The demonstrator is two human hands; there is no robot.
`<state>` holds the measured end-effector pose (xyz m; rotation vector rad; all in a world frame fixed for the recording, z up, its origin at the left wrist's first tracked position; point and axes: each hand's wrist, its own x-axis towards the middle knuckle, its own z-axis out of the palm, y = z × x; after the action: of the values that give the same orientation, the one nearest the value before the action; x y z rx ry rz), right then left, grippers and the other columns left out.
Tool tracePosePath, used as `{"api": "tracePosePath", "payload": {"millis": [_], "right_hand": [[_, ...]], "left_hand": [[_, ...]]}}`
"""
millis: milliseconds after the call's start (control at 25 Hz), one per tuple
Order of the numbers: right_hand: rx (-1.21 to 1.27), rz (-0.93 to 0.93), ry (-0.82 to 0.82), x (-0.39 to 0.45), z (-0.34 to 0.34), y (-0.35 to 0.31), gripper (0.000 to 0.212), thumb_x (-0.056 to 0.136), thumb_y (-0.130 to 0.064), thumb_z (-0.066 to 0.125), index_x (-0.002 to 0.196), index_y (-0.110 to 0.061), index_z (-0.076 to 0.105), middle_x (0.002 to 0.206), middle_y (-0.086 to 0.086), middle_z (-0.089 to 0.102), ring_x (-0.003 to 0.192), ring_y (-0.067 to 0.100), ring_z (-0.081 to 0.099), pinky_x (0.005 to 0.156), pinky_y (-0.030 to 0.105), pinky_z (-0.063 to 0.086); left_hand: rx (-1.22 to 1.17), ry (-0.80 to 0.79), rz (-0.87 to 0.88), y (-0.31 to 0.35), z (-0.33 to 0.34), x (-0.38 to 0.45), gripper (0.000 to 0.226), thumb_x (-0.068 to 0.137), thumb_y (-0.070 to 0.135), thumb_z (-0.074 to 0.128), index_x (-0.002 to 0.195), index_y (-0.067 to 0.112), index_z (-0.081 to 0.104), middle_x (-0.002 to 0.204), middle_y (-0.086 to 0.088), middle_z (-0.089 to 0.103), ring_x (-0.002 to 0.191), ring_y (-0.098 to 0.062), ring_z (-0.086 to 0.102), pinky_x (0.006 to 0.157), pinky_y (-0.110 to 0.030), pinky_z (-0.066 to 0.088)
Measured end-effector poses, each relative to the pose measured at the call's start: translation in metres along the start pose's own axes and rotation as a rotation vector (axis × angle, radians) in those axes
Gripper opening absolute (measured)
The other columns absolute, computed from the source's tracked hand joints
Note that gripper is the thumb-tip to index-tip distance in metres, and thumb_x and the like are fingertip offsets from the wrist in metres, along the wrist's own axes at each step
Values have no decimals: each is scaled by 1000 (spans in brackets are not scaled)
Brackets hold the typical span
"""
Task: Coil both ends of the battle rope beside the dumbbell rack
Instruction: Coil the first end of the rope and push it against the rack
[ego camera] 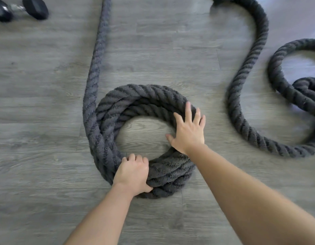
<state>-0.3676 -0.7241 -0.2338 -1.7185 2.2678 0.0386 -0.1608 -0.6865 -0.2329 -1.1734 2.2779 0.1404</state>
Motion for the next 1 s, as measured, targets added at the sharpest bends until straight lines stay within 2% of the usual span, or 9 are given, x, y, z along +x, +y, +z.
{"api": "tracePosePath", "payload": {"millis": [80,160,280,360,560,720,800,880,1000], "right_hand": [[256,247,85,-31,10,-12,103,80,-58,68,157,-23,10,164,17,-17,150,43,-6,119,60,3],[445,464,-54,-69,22,-26,126,75,-61,72,153,-25,-19,162,20,-21,149,44,-2,117,59,15],[519,488,-250,-81,30,-36,134,76,-66,71,138,-34,-44,157,26,-26,147,46,5,112,54,34],[496,490,-270,-76,29,-36,133,78,-65,70,137,-34,-45,155,28,-28,146,47,6,111,54,35],[526,606,-254,-81,29,-48,137,76,-59,76,138,-36,-44,157,20,-30,144,48,11,109,59,36],[901,1151,-306,-81,21,-89,141,71,-49,84,150,-26,-31,159,18,-27,145,50,6,109,61,30],[1022,1290,-263,-74,22,-102,134,77,-38,82,152,-25,-28,161,21,-19,147,52,-1,111,61,28],[940,1291,-197,-69,30,-106,125,82,-26,76,152,-22,-27,163,20,-12,146,54,-1,111,60,28],[806,1245,-177,-63,45,-104,123,82,-29,73,151,-15,-28,161,22,-2,143,59,6,116,62,21]], "left_hand": [[-26,-16,-24,1,-1,-1,86,68,75,66,126,14,49,123,-6,56,115,-29,49,97,-42,41],[-63,-14,-41,4,-2,-3,85,64,75,68,122,15,52,120,-5,57,113,-28,52,97,-42,41],[-55,-82,-57,3,-5,-6,83,41,78,75,96,16,62,93,-3,64,88,-27,60,78,-42,50],[-46,-65,-62,3,-4,-4,82,38,79,74,91,16,63,88,-2,63,84,-26,60,75,-42,51],[-26,-35,-37,2,-1,-5,80,66,76,64,118,17,50,118,-3,56,112,-27,51,96,-40,41],[-28,-31,-32,3,-7,-9,68,80,65,55,124,15,46,125,-6,54,116,-29,49,99,-41,39],[-13,7,14,0,-7,-9,57,85,58,48,123,15,45,126,-7,54,116,-30,48,99,-42,39],[-30,24,177,-17,-8,-4,64,80,65,55,121,16,47,124,-6,55,115,-28,49,97,-42,41],[-50,44,604,-92,-14,16,84,65,73,69,124,17,53,123,-4,54,113,-26,51,92,-41,46]]}}
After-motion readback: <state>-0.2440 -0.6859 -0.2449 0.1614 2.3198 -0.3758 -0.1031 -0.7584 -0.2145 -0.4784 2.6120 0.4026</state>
